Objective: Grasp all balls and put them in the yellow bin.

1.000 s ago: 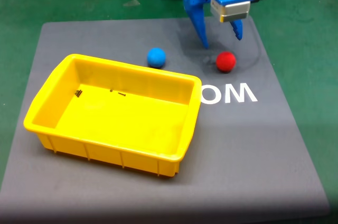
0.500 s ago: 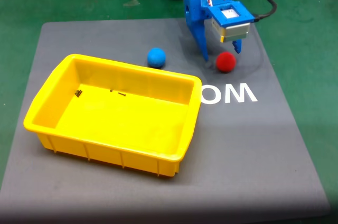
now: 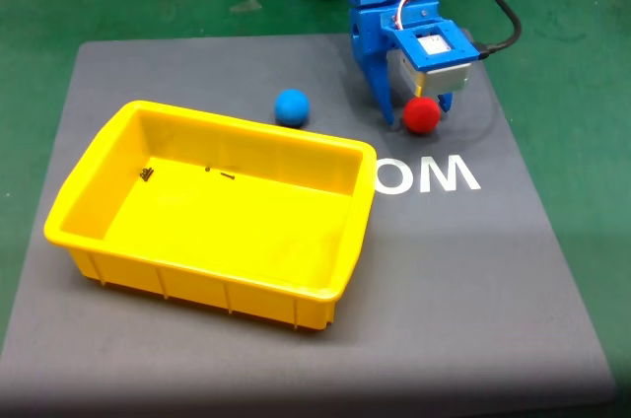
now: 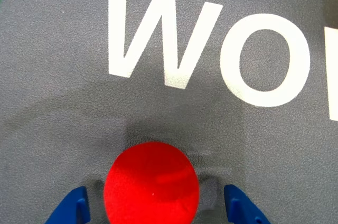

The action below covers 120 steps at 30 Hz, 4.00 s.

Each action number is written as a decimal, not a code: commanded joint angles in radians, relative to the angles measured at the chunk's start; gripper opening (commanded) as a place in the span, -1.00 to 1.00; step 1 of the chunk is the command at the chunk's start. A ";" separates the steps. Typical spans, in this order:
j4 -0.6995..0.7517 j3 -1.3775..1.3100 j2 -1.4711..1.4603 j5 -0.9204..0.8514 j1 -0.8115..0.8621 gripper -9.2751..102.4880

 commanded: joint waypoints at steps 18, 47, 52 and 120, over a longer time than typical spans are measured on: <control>-0.035 -0.074 -0.038 0.031 -0.015 -0.45; -0.094 -0.144 -0.133 0.043 -0.005 -0.83; -0.094 -0.152 -0.104 0.038 -0.002 -0.83; 0.173 -0.704 -0.014 -0.008 0.410 -0.11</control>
